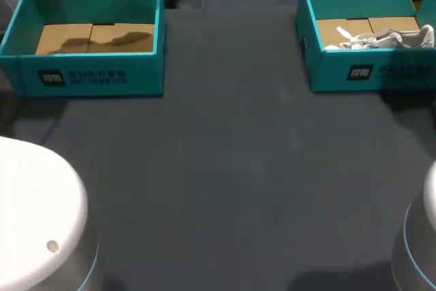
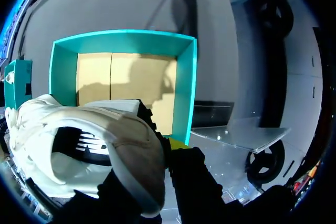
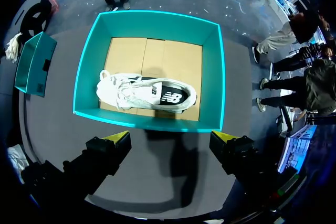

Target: Take the shoe out of the shoebox, open the shoe tongue, remove and reinsert the insole, then place the shoe into the shoebox

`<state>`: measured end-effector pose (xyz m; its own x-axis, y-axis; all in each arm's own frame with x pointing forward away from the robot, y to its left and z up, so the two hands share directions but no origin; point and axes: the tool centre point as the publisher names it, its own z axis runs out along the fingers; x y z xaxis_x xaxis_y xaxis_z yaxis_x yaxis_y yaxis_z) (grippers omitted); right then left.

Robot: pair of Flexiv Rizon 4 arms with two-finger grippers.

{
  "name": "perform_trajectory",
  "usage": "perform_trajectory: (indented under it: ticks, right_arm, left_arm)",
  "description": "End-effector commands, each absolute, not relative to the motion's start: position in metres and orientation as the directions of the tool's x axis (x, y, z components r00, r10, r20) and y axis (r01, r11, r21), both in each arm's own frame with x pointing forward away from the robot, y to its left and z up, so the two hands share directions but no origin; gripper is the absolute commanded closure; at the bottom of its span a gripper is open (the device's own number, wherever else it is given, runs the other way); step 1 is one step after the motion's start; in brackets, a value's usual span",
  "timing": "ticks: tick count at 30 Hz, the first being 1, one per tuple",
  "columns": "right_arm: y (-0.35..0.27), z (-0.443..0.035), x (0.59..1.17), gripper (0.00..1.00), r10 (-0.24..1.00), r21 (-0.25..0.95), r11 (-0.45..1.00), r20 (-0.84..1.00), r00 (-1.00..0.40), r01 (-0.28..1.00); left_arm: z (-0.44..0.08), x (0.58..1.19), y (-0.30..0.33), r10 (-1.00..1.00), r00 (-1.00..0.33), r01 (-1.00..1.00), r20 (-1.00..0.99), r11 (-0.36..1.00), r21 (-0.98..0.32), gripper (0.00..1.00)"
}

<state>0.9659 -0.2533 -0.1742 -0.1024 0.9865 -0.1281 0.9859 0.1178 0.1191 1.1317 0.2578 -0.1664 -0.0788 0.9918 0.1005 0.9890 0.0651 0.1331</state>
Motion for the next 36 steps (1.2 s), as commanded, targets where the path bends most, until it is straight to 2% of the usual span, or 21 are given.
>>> perform_trajectory:
  ticks: [1, 17, 18, 20, 26, 32, 36]
  right_arm:
    - [-0.253, -0.174, 0.965, 0.0, 0.986, 0.12, 0.118, -0.129, -0.102, 0.986]
    - [-0.253, -0.174, 0.965, 0.0, 0.986, 0.12, 0.118, -0.129, -0.102, 0.986]
    - [-0.253, -0.174, 0.965, 0.0, 0.986, 0.12, 0.118, -0.129, -0.102, 0.986]
    - [-0.253, -0.174, 0.965, 0.0, 0.986, 0.12, 0.118, -0.129, -0.102, 0.986]
    - [-0.253, -0.174, 0.965, 0.0, 0.986, 0.12, 0.118, -0.129, -0.102, 0.986]
    - [-0.253, -0.174, 0.965, 0.0, 0.986, 0.12, 0.118, -0.129, -0.102, 0.986]
    - [-0.253, -0.174, 0.965, 0.0, 0.986, 0.12, 0.118, -0.129, -0.102, 0.986]
  left_arm:
    - [-0.118, 1.085, 0.25, 0.998, -0.002, 0.99, 0.057, -0.006, 0.144, 1.0]
    - [-0.118, 1.085, 0.25, 0.998, -0.002, 0.99, 0.057, -0.006, 0.144, 1.0]
    - [-0.117, 1.08, 0.25, 0.999, 0.017, 0.993, 0.032, -0.021, 0.115, 1.0]
    - [-0.116, 1.063, 0.245, 0.999, -0.005, 0.987, 0.048, -0.003, 0.16, 1.0]
    - [-0.099, 1.008, 0.218, 0.998, -0.036, 0.983, 0.048, 0.026, 0.182, 1.0]
    - [-0.1, 0.943, 0.191, 0.996, -0.006, 0.974, 0.092, -0.015, 0.224, 1.0]
    - [-0.103, 0.906, 0.171, 0.995, 0.015, 0.98, 0.096, -0.034, 0.197, 1.0]
